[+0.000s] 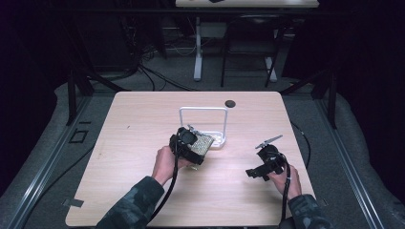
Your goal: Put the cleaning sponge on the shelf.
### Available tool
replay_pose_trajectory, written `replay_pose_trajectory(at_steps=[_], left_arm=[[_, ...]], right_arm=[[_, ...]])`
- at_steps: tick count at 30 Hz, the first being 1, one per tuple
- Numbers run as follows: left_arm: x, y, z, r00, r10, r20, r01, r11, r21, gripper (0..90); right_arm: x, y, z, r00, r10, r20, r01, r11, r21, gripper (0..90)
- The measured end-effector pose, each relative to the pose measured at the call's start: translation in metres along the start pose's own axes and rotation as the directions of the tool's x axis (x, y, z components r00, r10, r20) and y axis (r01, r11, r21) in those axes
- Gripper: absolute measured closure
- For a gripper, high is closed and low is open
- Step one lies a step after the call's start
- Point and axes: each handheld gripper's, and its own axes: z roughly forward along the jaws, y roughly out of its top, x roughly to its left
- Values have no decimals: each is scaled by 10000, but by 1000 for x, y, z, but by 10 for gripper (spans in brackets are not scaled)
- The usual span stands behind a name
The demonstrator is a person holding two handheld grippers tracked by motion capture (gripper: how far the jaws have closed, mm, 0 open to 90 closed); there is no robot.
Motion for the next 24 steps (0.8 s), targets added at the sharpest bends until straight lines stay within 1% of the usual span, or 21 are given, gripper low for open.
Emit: replay_pose_trajectory(at_steps=[1,2,6,8,9,10,11,12,15,16,18,22,24], left_arm=[[0,1,2,10000,-86,-11,86,10000,-21,118],[0,2,3,9999,-104,-48,104,9999,-29,118],[0,4,4,9998,-124,-146,122,9999,-83,118],[0,7,4,9996,-239,-147,237,9996,-172,118],[0,8,5,9995,-274,-158,271,9995,-184,118],[0,8,5,9993,-339,-185,335,9992,-219,118],[0,8,5,9993,-339,-185,335,9992,-219,118],[0,10,6,9988,-434,-244,428,9988,-222,117],[1,11,7,9980,-547,-327,541,9983,-218,118],[1,11,7,9973,-613,-395,601,9977,-308,118],[2,12,7,9969,-687,-374,675,9972,-332,119],[3,14,8,9963,-725,-454,711,9969,-324,119],[3,17,9,9961,-751,-454,736,9966,-358,119]], right_arm=[[0,0,0,10000,-10,3,10,10000,-42,83],[0,-1,-1,10000,56,2,-56,10000,-17,83],[-1,-1,-2,10000,36,-5,-36,9999,-109,83],[0,-1,-2,10000,89,-31,-89,9999,-96,83],[0,-1,-2,10000,40,0,-40,10000,-1,83],[1,-1,-2,10000,56,-63,-56,10000,25,83],[0,-1,-1,10000,-79,7,79,10000,-31,83],[1,0,-1,10000,-84,3,84,9999,58,83],[1,0,-2,10000,-72,-4,72,10000,11,83],[1,-1,-2,10000,-40,-6,40,10000,-53,83],[1,-1,-2,10000,12,-30,-12,9999,-114,82],[1,-1,-2,10000,-60,3,60,10000,-4,83],[2,-1,-2,10000,-55,13,55,10000,-42,83]])
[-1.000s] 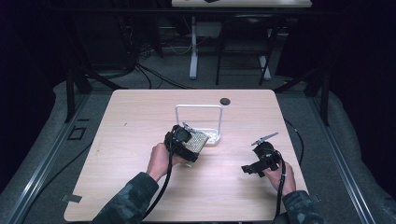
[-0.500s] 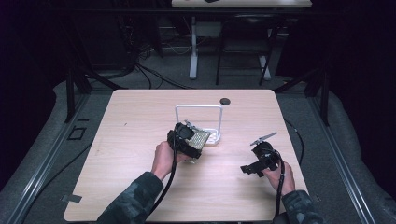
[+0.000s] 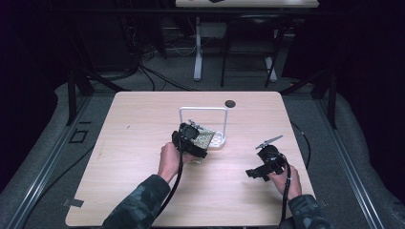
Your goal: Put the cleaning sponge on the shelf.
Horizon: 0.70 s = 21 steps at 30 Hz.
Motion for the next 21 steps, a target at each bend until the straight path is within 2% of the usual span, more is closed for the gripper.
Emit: replay_pose_trajectory(at_steps=[13,21], left_arm=[[-2,13,11,9995,-117,-280,112,9998,-183,120],[-3,18,25,9985,-103,-545,85,9995,-318,122]], right_arm=[[0,0,0,10000,48,-53,-49,10000,-74,83],[0,0,0,10000,-14,-62,14,10000,-5,83]])
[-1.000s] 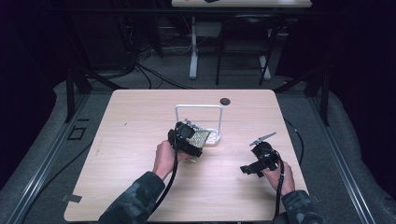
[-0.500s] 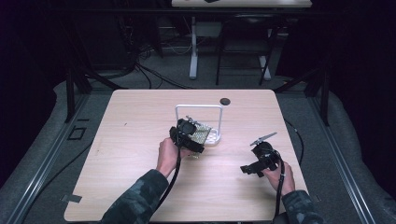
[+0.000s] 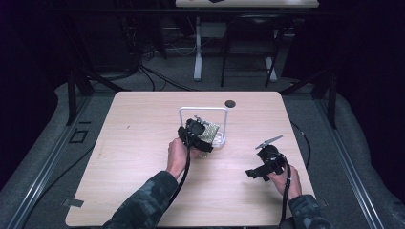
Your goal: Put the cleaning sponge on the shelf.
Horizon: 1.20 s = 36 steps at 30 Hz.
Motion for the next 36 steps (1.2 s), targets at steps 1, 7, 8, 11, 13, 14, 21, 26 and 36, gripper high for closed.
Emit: replay_pose_trajectory(at_steps=[1,7,8,11,13,14,21,26,36], left_arm=[[0,0,2,10000,-32,-17,32,10000,-19,122],[4,4,11,9999,-111,-128,111,9999,20,125],[5,5,12,9998,-134,-136,134,9999,6,125],[5,8,16,9997,-134,-183,134,9999,24,125],[5,10,18,9997,-126,-213,126,9999,-7,125],[5,10,20,9996,-155,-221,154,9999,-27,125],[7,12,33,9994,-207,-288,204,9998,-84,124],[7,11,42,9993,-278,-248,276,9996,-85,123],[7,10,53,9991,-302,-287,301,9995,-57,121]], right_arm=[[0,0,0,10000,6,-6,-6,10000,-1,83],[0,0,0,10000,-9,-35,9,10000,17,83],[0,0,0,10000,-5,-64,5,10000,18,83],[0,0,0,10000,-13,-74,14,10000,21,83],[0,0,0,10000,-14,-88,14,10000,20,83],[0,0,0,10000,-20,-96,20,10000,35,83],[0,0,0,9999,-31,-116,31,10000,37,83],[0,0,0,9999,-23,-118,22,10000,-5,83],[1,0,0,9999,-72,-156,72,10000,21,83]])
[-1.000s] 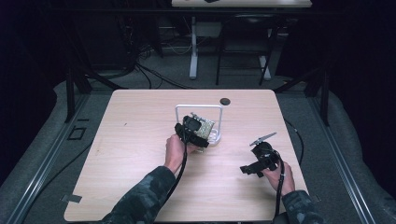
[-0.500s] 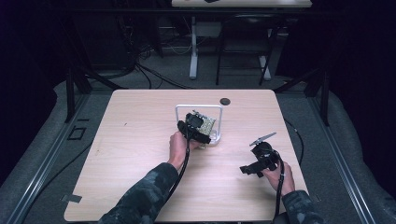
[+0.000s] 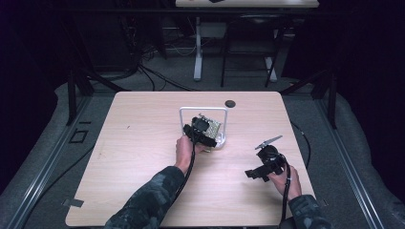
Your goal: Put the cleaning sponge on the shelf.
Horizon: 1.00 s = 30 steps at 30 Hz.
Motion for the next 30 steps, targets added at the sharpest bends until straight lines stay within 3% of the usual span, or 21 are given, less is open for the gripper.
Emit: replay_pose_trajectory(at_steps=[16,24,30], left_arm=[[-1,-2,2,10000,-25,-75,24,10000,-57,90],[-7,-2,0,9984,98,-560,-105,9999,-128,65],[-11,-1,-7,9975,133,-693,-155,9994,-319,59]], right_arm=[[0,0,1,10000,-9,-17,9,10000,53,84],[0,-1,0,10000,6,17,-6,10000,6,84],[1,-1,-1,10000,-57,19,57,9999,-94,84]])
